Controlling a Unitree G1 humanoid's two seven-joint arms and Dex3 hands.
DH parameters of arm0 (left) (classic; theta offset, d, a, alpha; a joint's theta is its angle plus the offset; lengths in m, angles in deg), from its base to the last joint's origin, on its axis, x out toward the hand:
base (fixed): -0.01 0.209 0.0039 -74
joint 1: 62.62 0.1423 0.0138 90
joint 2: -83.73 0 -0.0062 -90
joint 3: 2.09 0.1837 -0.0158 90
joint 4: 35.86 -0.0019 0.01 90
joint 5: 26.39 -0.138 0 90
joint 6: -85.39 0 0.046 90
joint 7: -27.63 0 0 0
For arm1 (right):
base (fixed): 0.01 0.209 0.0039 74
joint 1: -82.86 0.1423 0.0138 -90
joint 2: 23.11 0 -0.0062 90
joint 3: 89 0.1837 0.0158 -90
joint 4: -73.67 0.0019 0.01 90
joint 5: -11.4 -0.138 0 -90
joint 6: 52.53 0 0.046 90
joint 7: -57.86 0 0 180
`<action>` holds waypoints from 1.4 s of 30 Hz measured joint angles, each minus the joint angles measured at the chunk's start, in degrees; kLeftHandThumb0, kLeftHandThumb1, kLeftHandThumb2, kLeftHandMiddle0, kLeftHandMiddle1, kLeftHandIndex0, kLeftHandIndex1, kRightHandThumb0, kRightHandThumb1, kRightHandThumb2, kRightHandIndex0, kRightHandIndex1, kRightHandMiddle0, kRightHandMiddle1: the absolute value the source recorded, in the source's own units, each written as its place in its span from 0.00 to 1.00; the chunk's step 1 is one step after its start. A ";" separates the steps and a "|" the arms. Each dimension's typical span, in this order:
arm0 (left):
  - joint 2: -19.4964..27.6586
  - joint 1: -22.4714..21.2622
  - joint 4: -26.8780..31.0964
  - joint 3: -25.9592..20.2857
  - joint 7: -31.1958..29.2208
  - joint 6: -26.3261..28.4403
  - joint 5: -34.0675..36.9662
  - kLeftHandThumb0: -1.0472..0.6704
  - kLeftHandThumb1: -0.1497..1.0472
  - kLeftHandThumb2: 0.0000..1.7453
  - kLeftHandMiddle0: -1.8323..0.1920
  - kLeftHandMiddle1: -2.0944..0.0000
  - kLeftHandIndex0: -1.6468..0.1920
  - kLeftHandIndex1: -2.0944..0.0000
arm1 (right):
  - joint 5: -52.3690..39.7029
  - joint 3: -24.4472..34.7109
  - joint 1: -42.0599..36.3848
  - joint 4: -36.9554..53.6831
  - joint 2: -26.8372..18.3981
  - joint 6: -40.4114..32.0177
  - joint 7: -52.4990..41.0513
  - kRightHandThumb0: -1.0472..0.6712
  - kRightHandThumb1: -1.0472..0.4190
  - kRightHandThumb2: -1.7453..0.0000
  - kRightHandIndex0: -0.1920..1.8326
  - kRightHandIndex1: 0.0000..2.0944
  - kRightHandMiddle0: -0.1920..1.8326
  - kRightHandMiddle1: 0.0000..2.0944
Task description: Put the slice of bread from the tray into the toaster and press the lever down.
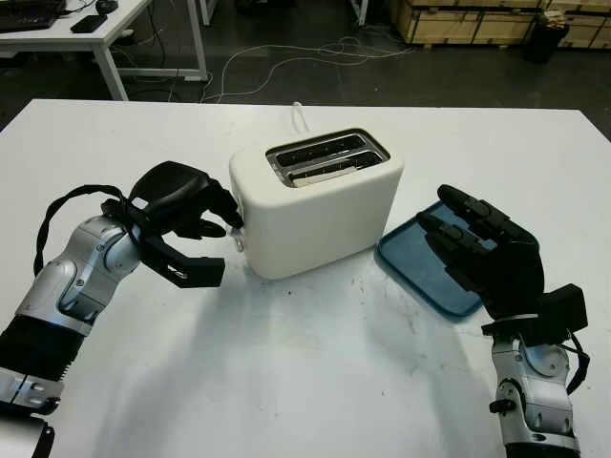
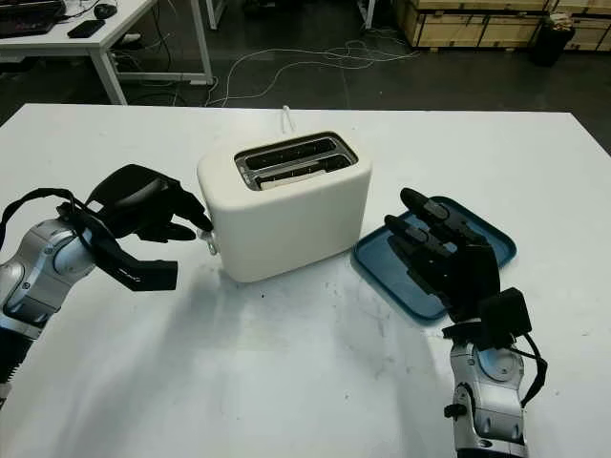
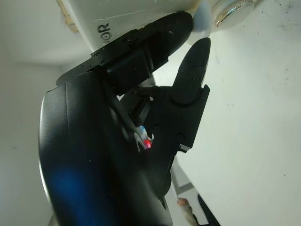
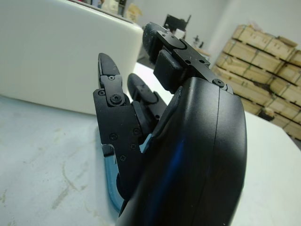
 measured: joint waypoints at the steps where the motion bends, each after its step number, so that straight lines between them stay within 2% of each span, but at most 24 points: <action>1: 0.01 -0.08 -0.05 0.03 -0.05 0.00 0.02 0.46 0.77 0.00 0.52 0.25 0.20 1.00 | 0.04 0.00 -0.10 0.16 0.00 0.00 0.10 0.48 0.09 0.94 0.48 0.00 0.45 0.00; 8: 0.16 -1.64 -0.94 0.72 -1.56 -0.01 0.27 0.44 0.80 0.00 0.53 0.27 0.20 1.00 | -0.20 0.07 -1.06 1.14 -0.01 -0.01 0.00 0.48 0.09 0.94 0.48 0.00 0.45 0.00; 11: 0.07 -2.14 -1.04 1.15 -1.73 0.23 -0.20 0.43 0.80 0.00 0.52 0.31 0.20 1.00 | -0.22 0.22 -2.24 2.28 -0.08 -0.13 0.00 0.48 0.09 0.94 0.48 0.00 0.45 0.00; 14: -2.72 -2.14 -2.48 1.16 0.42 2.90 -0.21 0.43 0.80 0.00 0.52 0.26 0.22 1.00 | -0.56 0.58 -3.20 3.44 -0.15 -0.46 -0.10 0.48 0.09 0.94 0.48 0.00 0.45 0.00; 15: -4.77 -2.06 -3.52 1.08 1.52 5.37 0.13 0.46 0.83 0.01 0.54 0.35 0.25 1.00 | -0.73 0.72 -3.36 3.49 -0.16 -0.46 -0.29 0.48 0.09 0.94 0.48 0.00 0.45 0.00; 16: -6.61 -1.86 -4.73 0.93 2.61 7.69 0.44 0.46 0.84 0.00 0.54 0.39 0.25 0.99 | -0.76 0.80 -3.54 3.48 -0.16 -0.46 -0.39 0.49 0.09 0.94 0.48 0.00 0.45 0.00; 19: -10.83 -1.36 -9.11 0.91 5.85 10.12 1.61 0.41 0.87 0.01 0.53 0.47 0.25 0.99 | -0.73 0.89 -3.63 3.39 -0.16 -0.47 -0.44 0.48 0.09 0.94 0.48 0.00 0.44 0.00; 24: -11.74 -1.64 -13.23 1.06 10.07 7.59 1.58 0.41 0.86 0.00 0.52 0.43 0.25 0.99 | -0.58 0.91 -3.64 3.40 -0.17 -0.52 -0.39 0.48 0.09 0.94 0.48 0.00 0.44 0.00; 30: -11.70 -2.31 -14.85 1.06 10.73 5.22 1.60 0.40 0.87 0.00 0.55 0.36 0.24 0.99 | -0.58 0.80 -3.64 3.34 -0.17 -0.65 -0.40 0.48 0.09 0.94 0.48 0.00 0.44 0.00; 38: -11.55 -2.49 -15.69 1.06 10.72 4.43 2.87 0.41 0.88 0.00 0.55 0.37 0.24 0.99 | -0.60 0.82 -3.62 2.97 -0.18 -0.65 -0.48 0.49 0.09 0.94 0.48 0.00 0.44 0.00; 42: -11.38 -2.45 -15.35 1.06 10.72 4.49 2.86 0.41 0.88 0.00 0.53 0.46 0.25 0.99 | -0.53 0.82 -3.62 2.98 -0.18 -0.65 -0.47 0.47 0.09 0.94 0.48 0.00 0.44 0.00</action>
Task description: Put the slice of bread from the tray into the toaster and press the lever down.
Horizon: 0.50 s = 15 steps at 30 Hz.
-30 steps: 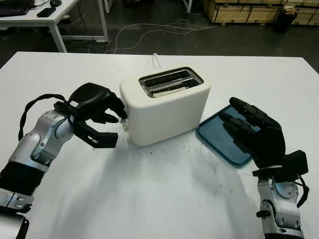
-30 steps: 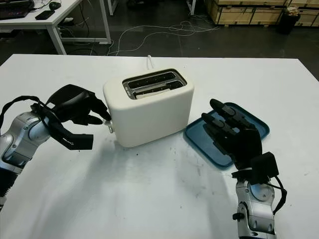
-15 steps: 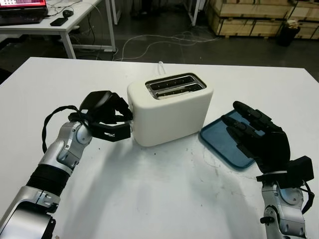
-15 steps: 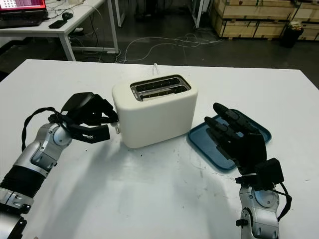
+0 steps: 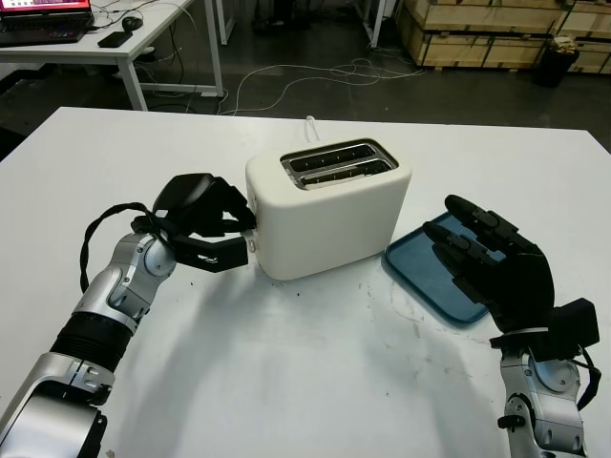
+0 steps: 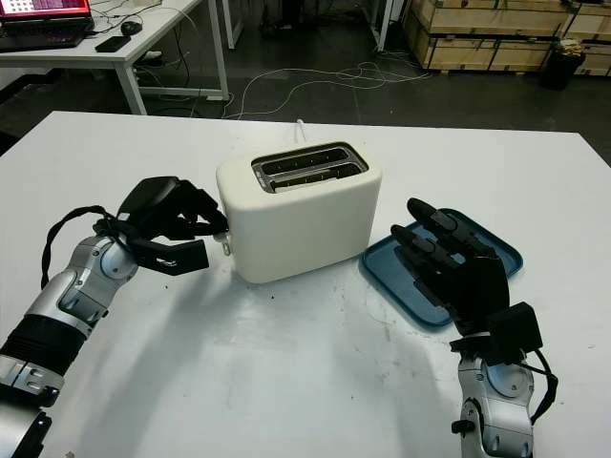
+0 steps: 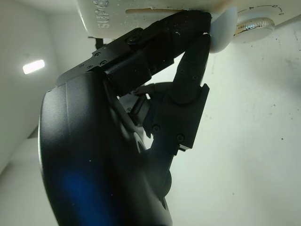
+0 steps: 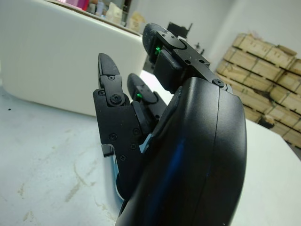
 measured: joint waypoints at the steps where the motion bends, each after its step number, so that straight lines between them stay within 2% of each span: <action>1: 0.02 0.10 0.30 0.00 0.00 0.17 0.00 0.41 0.87 0.00 0.53 0.47 0.25 0.99 | 0.05 0.00 0.00 0.02 0.00 0.00 0.00 0.47 0.09 0.94 0.48 0.00 0.44 0.00; 5: -0.32 0.82 1.19 -0.01 1.19 1.52 0.00 0.42 0.86 0.00 0.57 0.37 0.25 1.00 | 0.04 0.03 -0.01 0.26 -0.05 -0.03 0.00 0.47 0.09 0.94 0.48 0.00 0.44 0.00; 6: -0.66 0.97 0.96 -0.04 2.78 2.24 0.00 0.44 0.86 0.00 0.57 0.39 0.25 1.00 | 0.06 0.04 -0.02 0.27 -0.06 -0.03 0.00 0.48 0.09 0.94 0.48 0.00 0.44 0.00; 8: -1.31 1.42 -0.64 -0.04 5.96 3.06 -0.01 0.43 0.85 0.00 0.51 0.51 0.26 1.00 | 0.08 0.06 -0.03 0.24 -0.07 -0.02 0.00 0.48 0.09 0.94 0.48 0.00 0.44 0.00; 9: -1.76 1.75 -1.55 -0.04 7.49 2.79 0.00 0.43 0.85 0.00 0.50 0.54 0.25 0.99 | 0.08 0.06 -0.03 0.21 -0.07 -0.02 0.00 0.48 0.09 0.94 0.48 0.00 0.44 0.00; 12: -3.02 2.40 -4.22 -0.04 11.78 1.19 0.04 0.44 0.86 0.00 0.49 0.56 0.26 1.00 | 0.08 0.06 -0.03 0.21 -0.07 -0.03 0.01 0.48 0.09 0.94 0.47 0.00 0.44 0.00; 15: -3.68 2.56 -5.74 -0.03 14.02 0.40 0.57 0.43 0.89 0.01 0.51 0.53 0.27 1.00 | 0.21 -0.09 0.00 0.02 -0.07 -0.03 0.01 0.48 0.09 0.94 0.47 0.00 0.44 0.00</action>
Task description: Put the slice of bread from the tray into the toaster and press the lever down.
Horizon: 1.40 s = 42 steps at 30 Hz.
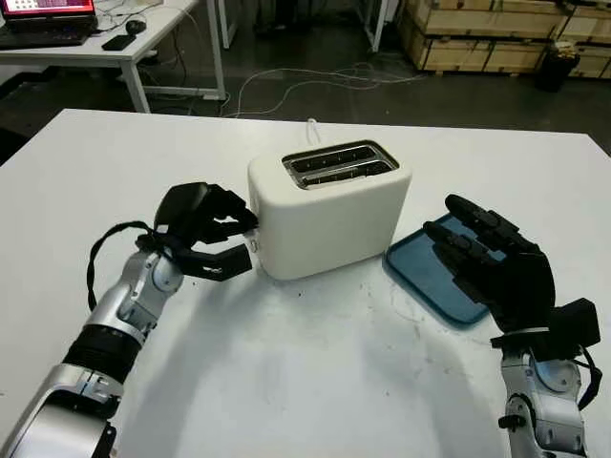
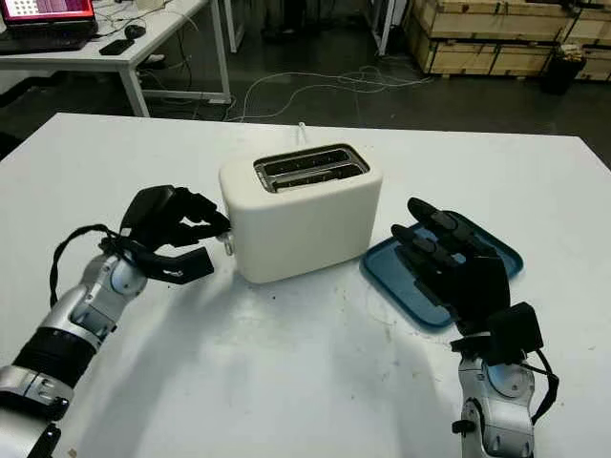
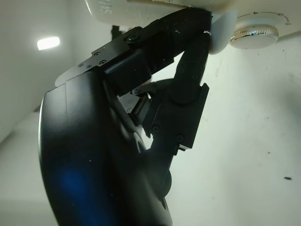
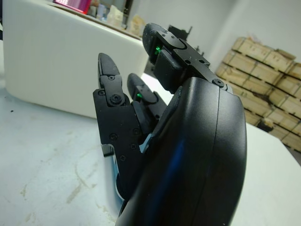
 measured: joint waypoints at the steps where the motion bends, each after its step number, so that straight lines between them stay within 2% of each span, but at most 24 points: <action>1: -0.06 -0.03 -0.32 0.00 0.23 -0.20 0.22 0.43 0.89 0.00 0.50 0.51 0.27 1.00 | 0.02 -0.07 0.02 -0.06 0.00 0.00 0.01 0.48 0.09 0.94 0.48 0.00 0.44 0.00; 6: -0.07 -0.41 -1.02 0.00 0.38 -0.77 0.27 0.42 0.89 0.01 0.49 0.53 0.27 1.00 | 0.10 -0.16 0.12 -0.08 0.00 -0.01 0.17 0.47 0.09 0.95 0.48 0.00 0.45 0.00; 15: -0.04 0.42 0.65 0.00 0.38 -0.59 0.29 0.40 0.88 0.00 0.52 0.41 0.25 0.99 | 0.09 -0.16 0.20 -0.21 0.00 -0.01 0.22 0.47 0.09 0.95 0.48 0.00 0.44 0.00; 19: -0.07 2.82 5.50 0.01 1.04 -0.23 0.32 0.41 0.87 0.00 0.54 0.32 0.24 0.99 | 0.12 -0.25 0.48 -0.21 0.00 -0.02 0.43 0.47 0.09 0.95 0.47 0.00 0.43 0.00; 22: -0.29 6.84 11.80 -0.07 1.26 2.75 2.07 0.44 0.87 0.00 0.54 0.33 0.25 0.99 | 0.68 -0.29 1.40 -0.26 0.00 -0.04 0.98 0.47 0.09 0.95 0.47 0.00 0.43 0.00; 24: -1.17 10.51 16.33 -1.10 1.62 3.96 4.77 0.44 0.88 0.01 0.55 0.30 0.24 0.98 | 0.88 -0.23 2.42 -0.70 -0.04 -0.05 1.17 0.47 0.09 0.96 0.47 0.00 0.42 0.00; 28: -2.83 17.09 22.76 -3.27 2.09 4.37 10.19 0.38 0.88 0.01 0.56 0.31 0.25 0.99 | 0.95 0.19 4.81 -2.82 -0.87 -0.04 1.25 0.49 0.09 0.96 0.46 0.00 0.42 0.00; 30: -3.10 18.89 25.41 -4.21 1.67 5.30 10.83 0.37 0.85 0.00 0.55 0.31 0.26 0.99 | 0.95 0.51 5.91 -3.87 -1.19 -0.05 1.24 0.48 0.09 0.97 0.46 0.00 0.42 0.00; 35: -2.67 19.65 28.96 -6.62 -0.53 6.81 10.18 0.34 0.84 0.00 0.55 0.29 0.27 1.00 | 1.19 0.77 7.85 -5.24 -2.05 -0.18 1.26 0.47 0.09 0.99 0.47 0.00 0.42 0.00; 40: -1.75 19.53 31.63 -8.57 -2.18 6.82 8.22 0.32 0.81 0.00 0.52 0.38 0.29 1.00 | 2.24 0.70 8.88 -6.92 -2.40 -0.16 1.23 0.46 0.09 0.99 0.47 0.00 0.42 0.00; 42: -1.27 19.30 32.64 -9.01 -2.77 7.10 6.77 0.28 0.80 0.00 0.53 0.40 0.32 1.00 | 2.38 0.72 9.23 -7.65 -2.71 -0.15 1.21 0.45 0.09 0.99 0.47 0.00 0.42 0.00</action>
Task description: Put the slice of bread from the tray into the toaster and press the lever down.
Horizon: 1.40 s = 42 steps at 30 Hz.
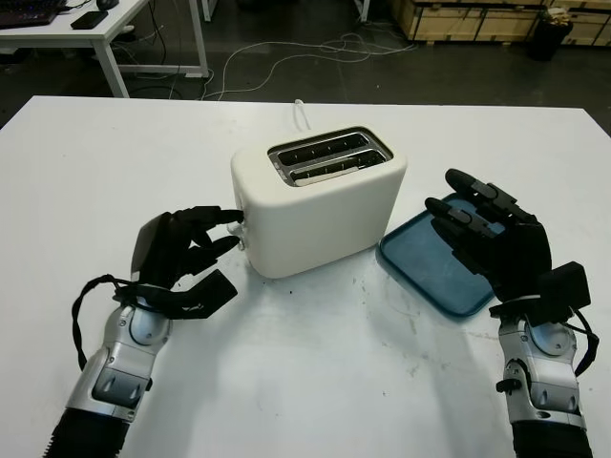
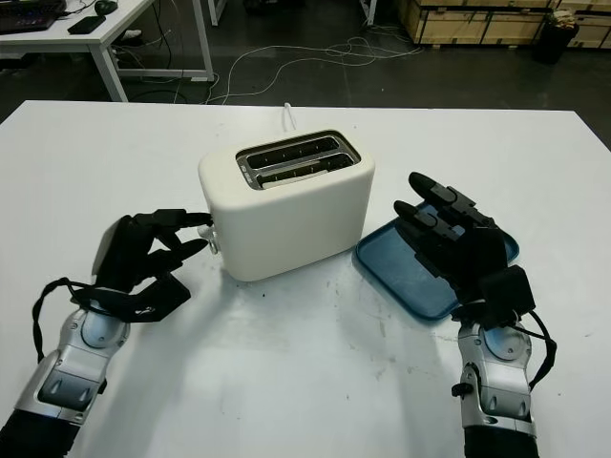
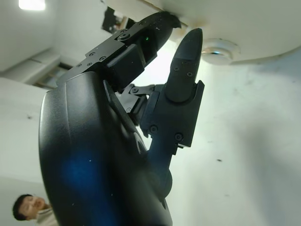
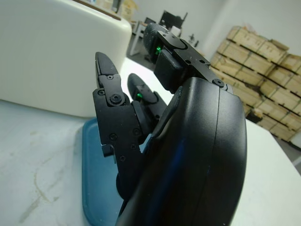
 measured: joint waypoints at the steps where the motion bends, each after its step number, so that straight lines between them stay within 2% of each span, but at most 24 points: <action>1: 0.25 -0.20 0.62 -0.18 -0.25 0.41 -1.03 0.26 0.80 0.00 0.54 0.41 0.33 1.00 | 0.18 0.01 0.27 -0.25 -0.30 -0.01 0.01 0.45 0.09 0.99 0.47 0.00 0.42 0.00; 3: 0.93 -0.57 2.57 -0.55 -1.65 2.31 -2.90 0.21 0.82 0.01 0.59 0.44 0.38 1.00 | 0.33 0.13 1.16 -0.60 -1.15 -0.07 -0.08 0.46 0.09 0.99 0.48 0.00 0.42 0.00; 9: 1.85 -2.82 7.49 -4.63 -5.53 6.36 -2.24 0.19 0.84 0.00 0.68 0.53 0.45 1.00 | -0.34 1.24 6.09 -5.74 -5.21 -0.20 -2.88 0.47 0.09 1.00 0.48 0.00 0.42 0.00; 14: 1.80 -5.04 8.98 -7.44 -5.92 8.96 -1.88 0.17 0.85 0.00 0.70 0.57 0.49 1.00 | -0.12 1.29 11.59 -11.52 -8.98 -0.32 -5.84 0.43 0.11 1.00 0.47 0.00 0.41 0.00; 18: 1.92 -5.07 8.44 -7.59 -6.65 11.59 -2.82 0.17 0.84 0.00 0.69 0.58 0.50 1.00 | 1.01 0.47 15.72 -17.24 -11.88 -0.08 -8.77 0.36 0.13 1.00 0.45 0.00 0.40 0.00; 23: 2.77 -5.07 7.30 -7.59 -8.12 14.22 -3.05 0.18 0.83 0.00 0.68 0.59 0.49 0.99 | 3.08 -0.36 19.75 -21.64 -14.62 0.44 -10.57 0.34 0.14 1.00 0.45 0.00 0.40 0.00; 32: 2.54 -5.08 6.18 -7.06 -8.26 14.21 -3.00 0.20 0.81 0.00 0.66 0.56 0.46 0.98 | 8.59 -3.12 21.51 -24.86 -15.65 2.91 -10.49 0.35 0.15 1.00 0.43 0.00 0.37 0.00; 37: 2.54 -5.08 5.54 -6.79 -8.57 14.43 -3.02 0.20 0.82 0.00 0.67 0.56 0.47 0.98 | 9.47 -3.58 21.80 -25.21 -15.66 4.37 -10.46 0.41 0.15 1.00 0.43 0.00 0.38 0.00; 42: 2.58 -5.15 4.87 -6.69 -8.61 14.34 -3.02 0.20 0.81 0.00 0.67 0.55 0.46 0.98 | 10.38 -4.34 21.80 -24.74 -15.66 4.29 -10.39 0.39 0.14 1.00 0.40 0.00 0.36 0.00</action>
